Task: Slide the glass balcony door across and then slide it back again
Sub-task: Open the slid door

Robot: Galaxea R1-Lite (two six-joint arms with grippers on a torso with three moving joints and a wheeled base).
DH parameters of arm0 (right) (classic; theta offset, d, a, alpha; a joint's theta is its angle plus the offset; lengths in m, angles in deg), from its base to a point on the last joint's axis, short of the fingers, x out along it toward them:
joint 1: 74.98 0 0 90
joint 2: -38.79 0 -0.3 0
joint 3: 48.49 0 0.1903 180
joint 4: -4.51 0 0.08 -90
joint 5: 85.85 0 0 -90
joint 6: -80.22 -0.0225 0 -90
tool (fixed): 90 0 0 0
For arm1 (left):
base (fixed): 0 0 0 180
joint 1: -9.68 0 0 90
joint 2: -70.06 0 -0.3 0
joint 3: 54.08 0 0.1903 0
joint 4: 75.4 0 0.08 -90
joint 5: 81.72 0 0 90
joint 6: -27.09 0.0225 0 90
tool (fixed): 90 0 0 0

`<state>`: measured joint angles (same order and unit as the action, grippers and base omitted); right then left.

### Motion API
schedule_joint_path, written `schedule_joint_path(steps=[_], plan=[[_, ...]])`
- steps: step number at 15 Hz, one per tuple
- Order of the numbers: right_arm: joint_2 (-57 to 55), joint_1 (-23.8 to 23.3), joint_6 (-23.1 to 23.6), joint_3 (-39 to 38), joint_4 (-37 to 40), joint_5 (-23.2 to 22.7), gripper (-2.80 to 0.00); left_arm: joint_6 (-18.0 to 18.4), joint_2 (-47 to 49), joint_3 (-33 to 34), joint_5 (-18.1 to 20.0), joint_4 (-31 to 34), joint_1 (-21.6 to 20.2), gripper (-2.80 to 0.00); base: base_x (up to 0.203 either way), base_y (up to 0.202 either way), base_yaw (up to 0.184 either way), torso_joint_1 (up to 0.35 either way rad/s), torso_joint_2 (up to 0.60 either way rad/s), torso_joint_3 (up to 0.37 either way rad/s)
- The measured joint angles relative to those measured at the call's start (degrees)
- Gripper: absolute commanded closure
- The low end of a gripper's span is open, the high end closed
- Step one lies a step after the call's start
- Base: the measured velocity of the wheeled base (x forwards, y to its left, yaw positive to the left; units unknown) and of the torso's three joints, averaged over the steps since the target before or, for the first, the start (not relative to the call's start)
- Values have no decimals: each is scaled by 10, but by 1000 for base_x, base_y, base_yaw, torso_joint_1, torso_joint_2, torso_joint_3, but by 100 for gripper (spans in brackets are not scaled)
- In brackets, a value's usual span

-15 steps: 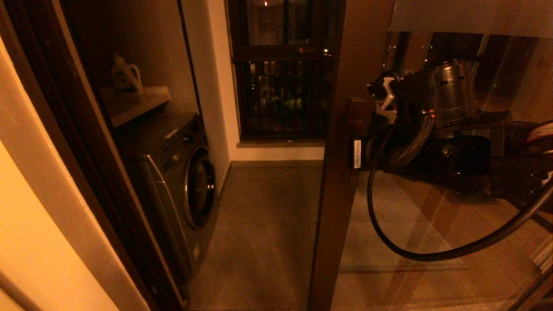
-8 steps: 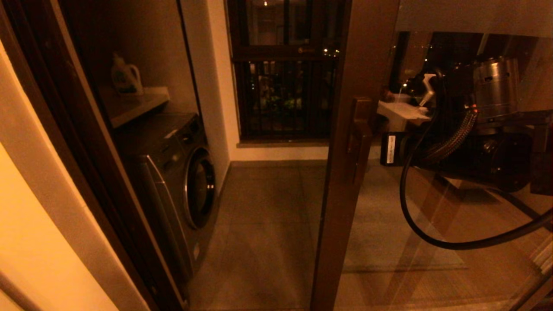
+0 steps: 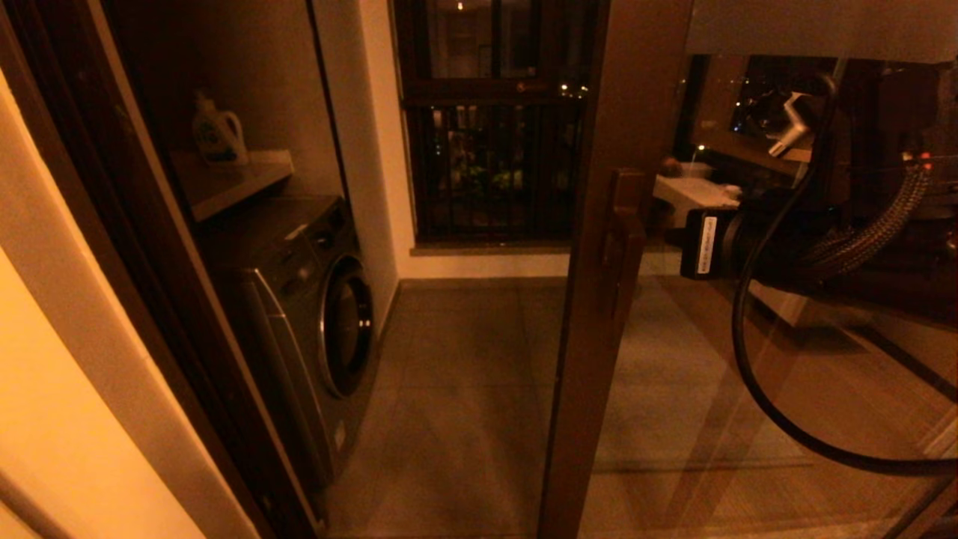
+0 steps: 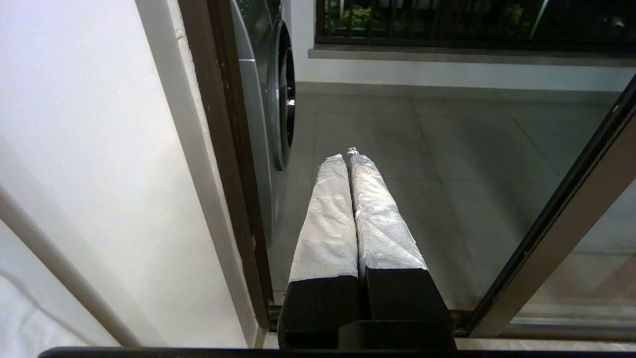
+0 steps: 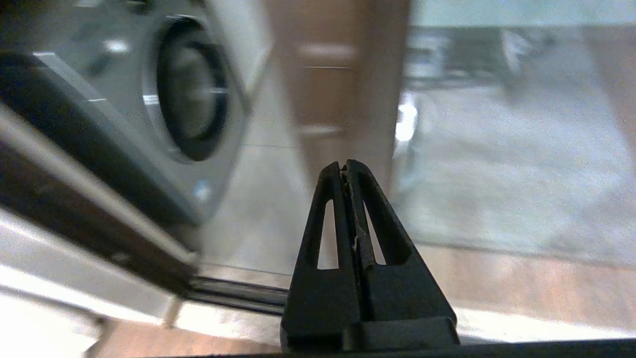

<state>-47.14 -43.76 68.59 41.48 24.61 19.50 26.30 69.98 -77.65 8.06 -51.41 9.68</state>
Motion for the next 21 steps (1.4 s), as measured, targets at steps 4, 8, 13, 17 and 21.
schedule_joint_path(steps=[4, 8, 13, 17, 21], plan=[[-22, 31, -5, 16, 0, -9, 0, 0, 0, 0, 0, 0, 0, 0, 0, 0, 0, 0, 0, 0], [-105, 21, -23, 81, 0, 7, 0, 0, 0, 0, 0, 0, 0, 0, 0, 0, 0, 0, 0, 0], [-156, -16, -23, 118, 0, 18, 0, 0, 0, 0, 0, 0, 0, 0, 0, 0, 0, 0, 0, 0], [-148, -39, -19, 110, 2, 15, 0, 0, 0, 0, 0, 0, 0, 0, 0, 0, 0, 0, 0, 0], [-132, -57, -19, 91, 2, 18, 0, 0, 0, 0, 0, 0, 0, 0, 0, 0, 0, 0, 0, 0]])
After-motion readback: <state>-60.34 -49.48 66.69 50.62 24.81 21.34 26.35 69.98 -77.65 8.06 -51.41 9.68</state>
